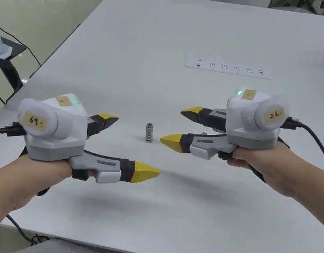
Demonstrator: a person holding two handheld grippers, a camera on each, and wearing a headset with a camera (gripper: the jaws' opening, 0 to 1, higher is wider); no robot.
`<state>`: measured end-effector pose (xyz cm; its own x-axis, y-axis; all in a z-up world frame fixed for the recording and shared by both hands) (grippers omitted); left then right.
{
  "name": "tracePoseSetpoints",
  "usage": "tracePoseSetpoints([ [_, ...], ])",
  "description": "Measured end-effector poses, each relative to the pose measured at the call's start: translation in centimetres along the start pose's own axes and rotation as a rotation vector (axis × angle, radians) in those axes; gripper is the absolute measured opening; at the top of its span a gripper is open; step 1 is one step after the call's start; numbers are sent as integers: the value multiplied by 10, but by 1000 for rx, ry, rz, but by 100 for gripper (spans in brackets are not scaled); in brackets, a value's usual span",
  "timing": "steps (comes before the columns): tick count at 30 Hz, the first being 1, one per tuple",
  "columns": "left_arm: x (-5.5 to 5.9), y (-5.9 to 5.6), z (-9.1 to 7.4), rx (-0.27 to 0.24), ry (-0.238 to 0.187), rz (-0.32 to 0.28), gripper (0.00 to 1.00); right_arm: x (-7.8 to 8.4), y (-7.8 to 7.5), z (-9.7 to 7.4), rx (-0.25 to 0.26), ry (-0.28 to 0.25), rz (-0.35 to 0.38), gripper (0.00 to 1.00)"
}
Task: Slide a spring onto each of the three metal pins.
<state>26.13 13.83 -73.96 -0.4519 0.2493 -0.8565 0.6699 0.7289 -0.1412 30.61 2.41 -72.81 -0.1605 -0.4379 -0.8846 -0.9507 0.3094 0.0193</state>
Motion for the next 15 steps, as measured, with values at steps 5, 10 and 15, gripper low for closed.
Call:
tracePoseSetpoints([
  [5, 1, -4, 1, 8, 6, 7, 98, 13, 0, -25, 10, -8, 11, 62],
  [10, 1, -5, -1, 11, 9, 11, 98, 25, -2, -45, 26, -19, 24, 68],
  [15, -2, -5, -4, 7, -1, 15, 98, 36, -1, -60, 33, -26, 54, 76],
])
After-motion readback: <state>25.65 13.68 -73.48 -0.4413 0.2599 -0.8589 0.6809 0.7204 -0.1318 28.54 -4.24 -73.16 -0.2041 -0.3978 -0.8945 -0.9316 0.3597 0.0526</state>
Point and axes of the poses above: the centre of the closed fingertips' face, and the gripper's own axes: z roughly forward along the fingers, y roughly to its left, x roughly out of its underside, the point moved 4 cm from there along -z, roughly backward along the fingers, and after that the axes turned 7 degrees about y, right-handed, at the moved point
